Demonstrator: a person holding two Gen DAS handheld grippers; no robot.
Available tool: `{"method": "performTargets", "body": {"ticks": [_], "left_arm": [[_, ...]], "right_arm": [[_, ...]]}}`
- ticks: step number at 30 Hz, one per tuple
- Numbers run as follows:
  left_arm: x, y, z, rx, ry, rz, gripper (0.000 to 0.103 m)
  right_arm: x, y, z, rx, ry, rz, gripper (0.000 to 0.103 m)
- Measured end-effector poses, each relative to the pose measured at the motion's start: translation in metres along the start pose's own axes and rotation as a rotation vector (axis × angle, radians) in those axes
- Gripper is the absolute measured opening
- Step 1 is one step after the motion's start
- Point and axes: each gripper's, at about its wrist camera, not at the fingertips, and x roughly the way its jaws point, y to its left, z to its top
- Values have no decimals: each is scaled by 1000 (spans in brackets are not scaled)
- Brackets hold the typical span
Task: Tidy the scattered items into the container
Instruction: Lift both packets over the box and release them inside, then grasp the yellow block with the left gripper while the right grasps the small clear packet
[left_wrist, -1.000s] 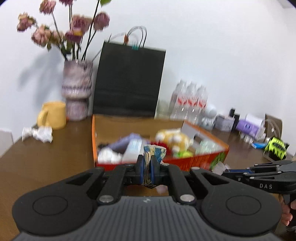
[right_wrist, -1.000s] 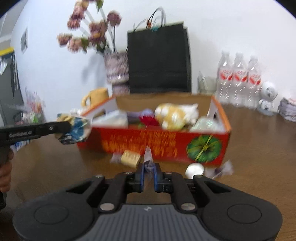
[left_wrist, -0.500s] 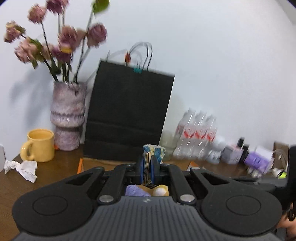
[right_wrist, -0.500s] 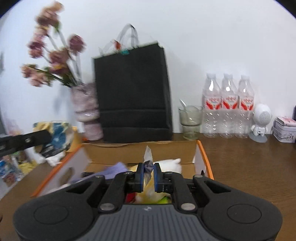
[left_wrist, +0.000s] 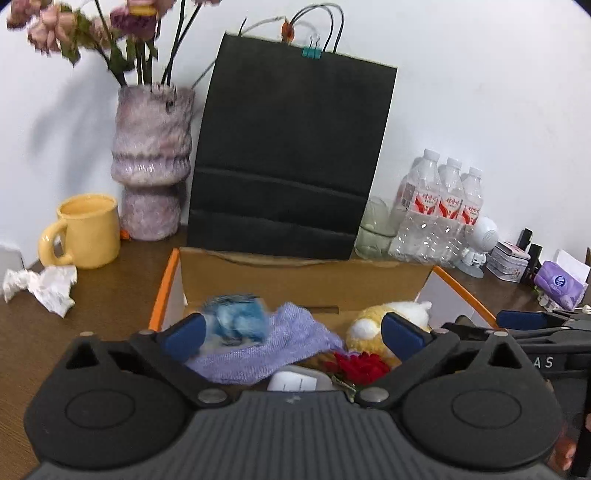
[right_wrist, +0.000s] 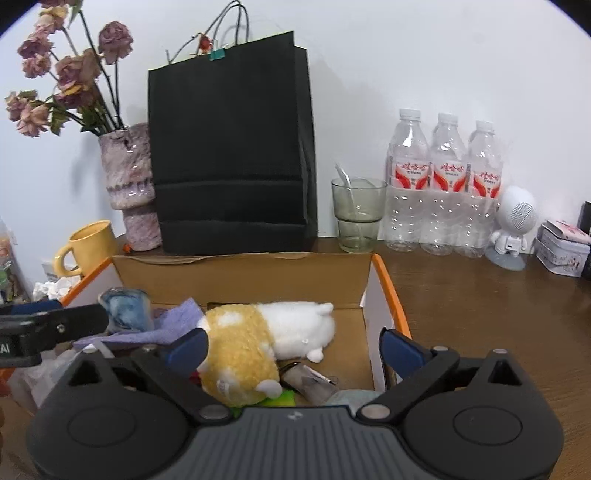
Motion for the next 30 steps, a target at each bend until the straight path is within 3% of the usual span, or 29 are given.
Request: {"method": "performTargets", "body": {"ticks": [12, 19, 27, 30], "left_arm": [[-4, -6, 2, 12, 8, 12, 103], [-42, -3, 0, -11, -37, -21, 103], [-92, -20, -41, 51, -49, -57, 103], [-97, -31, -60, 56, -8, -80, 103]], "right_arm": [[-10, 2, 3, -11, -9, -15, 102], [-50, -1, 1, -21, -72, 6, 102], [-101, -18, -44, -102, -63, -31, 102], [-107, -30, -65, -94, -19, -29, 101]]}}
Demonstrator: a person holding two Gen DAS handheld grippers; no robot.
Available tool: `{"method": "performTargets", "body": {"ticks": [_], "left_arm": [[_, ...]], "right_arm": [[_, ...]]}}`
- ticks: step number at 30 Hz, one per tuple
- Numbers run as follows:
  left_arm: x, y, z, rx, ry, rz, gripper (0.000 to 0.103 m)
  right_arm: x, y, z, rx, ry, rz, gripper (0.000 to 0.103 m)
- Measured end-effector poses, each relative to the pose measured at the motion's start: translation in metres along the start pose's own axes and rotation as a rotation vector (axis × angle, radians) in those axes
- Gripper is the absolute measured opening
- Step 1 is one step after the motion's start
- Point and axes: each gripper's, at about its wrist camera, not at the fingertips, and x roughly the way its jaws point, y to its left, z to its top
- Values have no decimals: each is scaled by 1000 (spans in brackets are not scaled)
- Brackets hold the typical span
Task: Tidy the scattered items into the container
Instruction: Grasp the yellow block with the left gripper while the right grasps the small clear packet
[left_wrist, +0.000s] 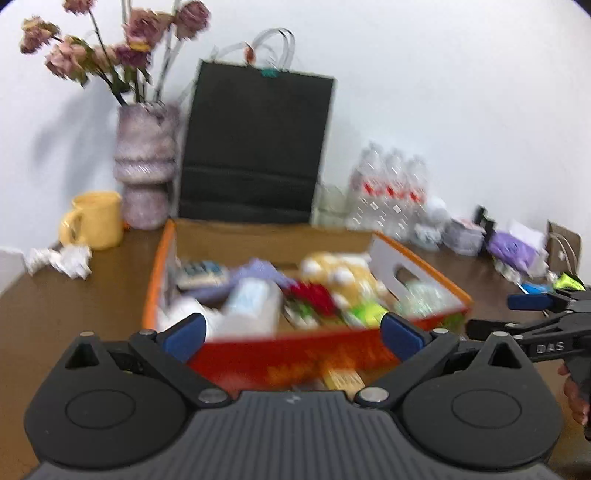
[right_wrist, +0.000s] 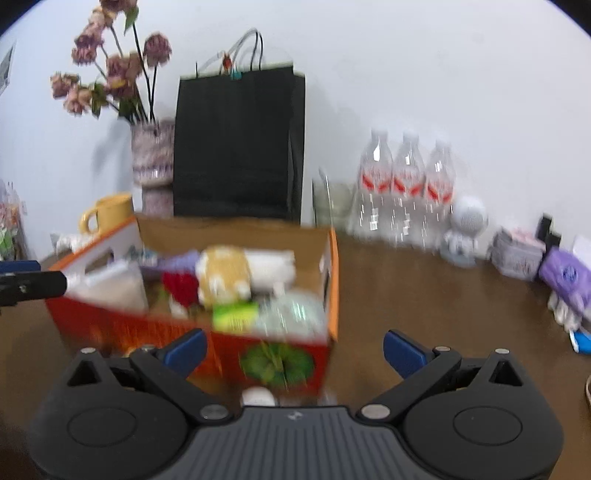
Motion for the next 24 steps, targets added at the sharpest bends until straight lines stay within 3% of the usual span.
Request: {"method": "performTargets", "body": {"ticks": [4, 7, 14, 24], "left_arm": [[7, -20, -18, 20, 47, -12, 93], [19, -39, -29, 69, 83, -20, 78], [52, -64, -39, 139, 125, 42, 55], [69, -70, -40, 125, 163, 101, 46]], "right_arm": [[2, -12, -20, 16, 44, -20, 95], [10, -23, -26, 60, 61, -15, 85], [36, -34, -36, 95, 125, 40, 65], [44, -33, -41, 89, 119, 65, 45]]}}
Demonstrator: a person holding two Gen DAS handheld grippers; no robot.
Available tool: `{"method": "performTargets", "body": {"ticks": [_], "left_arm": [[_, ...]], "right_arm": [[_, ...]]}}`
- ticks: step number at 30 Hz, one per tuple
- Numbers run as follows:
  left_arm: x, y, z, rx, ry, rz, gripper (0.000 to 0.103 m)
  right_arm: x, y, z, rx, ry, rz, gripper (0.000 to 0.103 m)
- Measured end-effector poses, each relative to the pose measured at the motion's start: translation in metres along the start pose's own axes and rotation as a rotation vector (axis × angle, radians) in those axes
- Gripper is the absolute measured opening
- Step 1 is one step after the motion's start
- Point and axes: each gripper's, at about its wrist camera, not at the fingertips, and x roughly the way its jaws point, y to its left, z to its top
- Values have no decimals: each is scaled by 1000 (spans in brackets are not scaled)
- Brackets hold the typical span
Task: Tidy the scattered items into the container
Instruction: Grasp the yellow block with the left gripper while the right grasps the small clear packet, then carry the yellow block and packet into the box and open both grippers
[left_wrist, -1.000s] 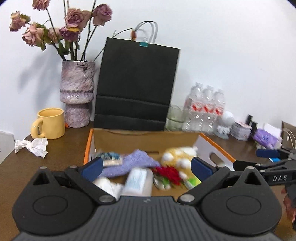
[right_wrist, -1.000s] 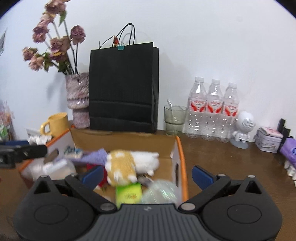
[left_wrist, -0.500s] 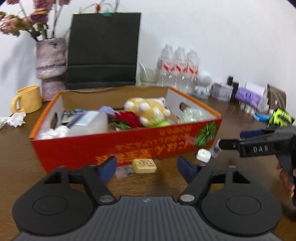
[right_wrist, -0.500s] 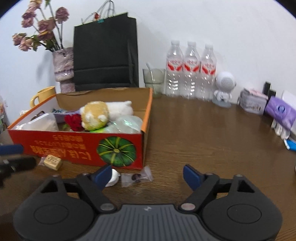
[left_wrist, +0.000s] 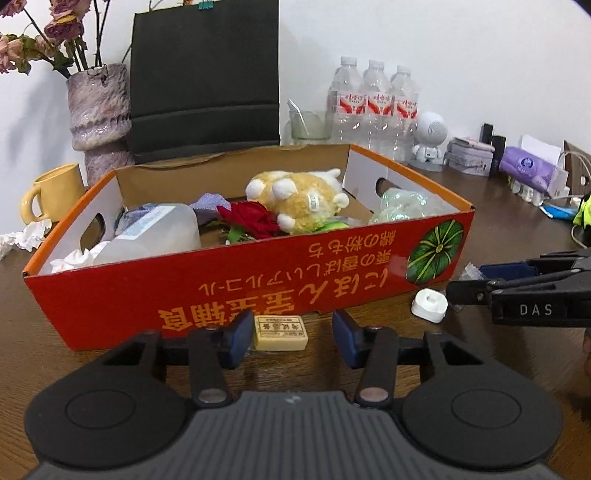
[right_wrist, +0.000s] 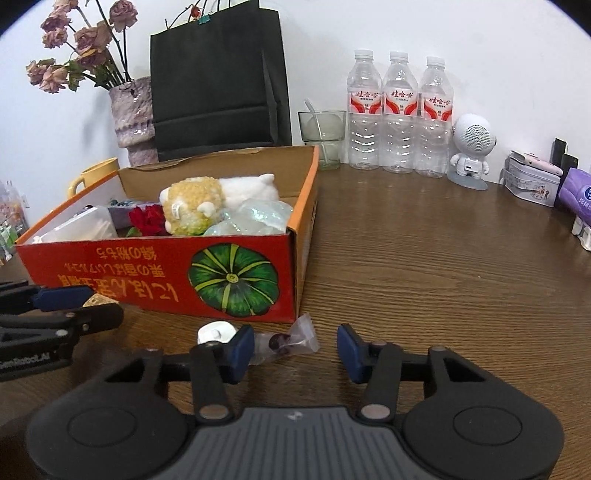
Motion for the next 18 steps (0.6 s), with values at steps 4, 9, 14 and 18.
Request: {"method": "performTargets", "body": {"ticks": [4, 9, 14, 18], "left_arm": [[1, -1, -1, 9, 16, 9, 32], [-2, 1, -3, 2, 9, -21, 32], [-5, 4, -4, -4, -1, -35, 32], [-8, 4, -4, -4, -12, -43, 32]], "right_arm": [[-3, 4, -2, -16, -1, 3, 25], [-12, 8, -3, -21, -13, 28, 14], [-18, 8, -1, -13, -41, 33, 6], [-24, 8, 0, -9, -60, 43, 4]]}}
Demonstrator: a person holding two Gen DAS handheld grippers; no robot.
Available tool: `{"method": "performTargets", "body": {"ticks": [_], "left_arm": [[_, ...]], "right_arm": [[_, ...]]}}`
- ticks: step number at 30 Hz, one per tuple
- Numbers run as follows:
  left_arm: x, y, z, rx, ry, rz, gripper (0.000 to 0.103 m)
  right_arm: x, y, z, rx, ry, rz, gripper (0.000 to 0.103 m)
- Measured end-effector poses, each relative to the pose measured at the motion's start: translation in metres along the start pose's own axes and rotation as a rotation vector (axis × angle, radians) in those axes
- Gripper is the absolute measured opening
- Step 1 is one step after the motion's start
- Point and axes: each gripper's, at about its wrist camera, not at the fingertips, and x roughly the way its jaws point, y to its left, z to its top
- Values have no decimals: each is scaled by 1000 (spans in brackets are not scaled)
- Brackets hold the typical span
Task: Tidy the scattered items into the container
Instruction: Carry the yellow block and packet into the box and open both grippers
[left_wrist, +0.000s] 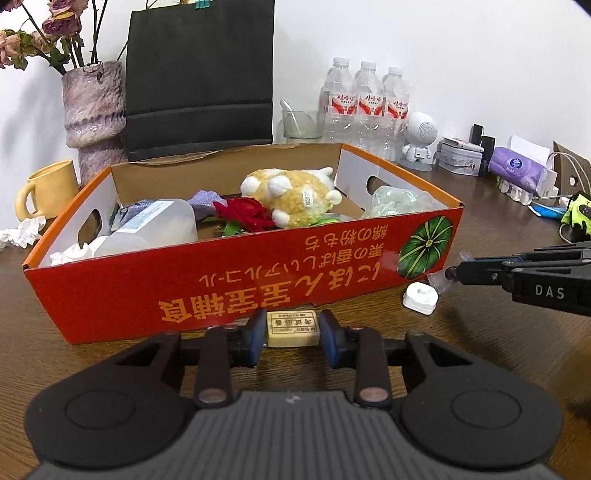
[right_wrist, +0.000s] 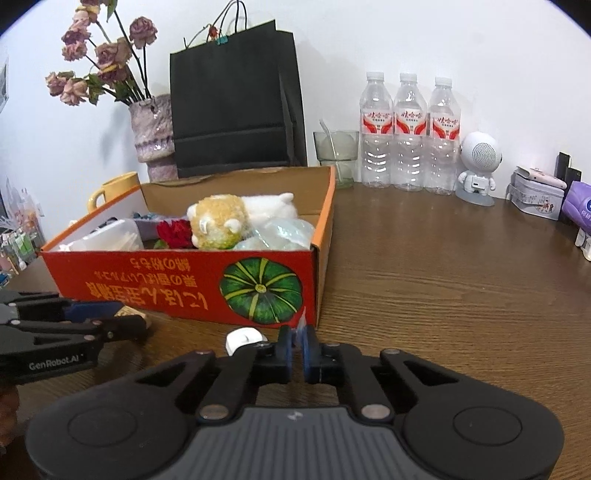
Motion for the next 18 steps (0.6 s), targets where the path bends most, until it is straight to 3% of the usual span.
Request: {"method": "performTargets", "body": {"ticks": [7, 11, 15, 18], "left_arm": [[-7, -1, 0, 2, -15, -19, 32], [-22, -1, 0, -13, -37, -67, 32], [-51, 7, 11, -54, -103, -153, 32], [-67, 22, 31, -62, -177, -156, 32]], "right_arm": [[-12, -1, 2, 18, -35, 10, 4], [-22, 0, 4, 24, -57, 24, 4], [-42, 7, 8, 9, -119, 41, 4], [-58, 13, 22, 16, -180, 69, 4]]}}
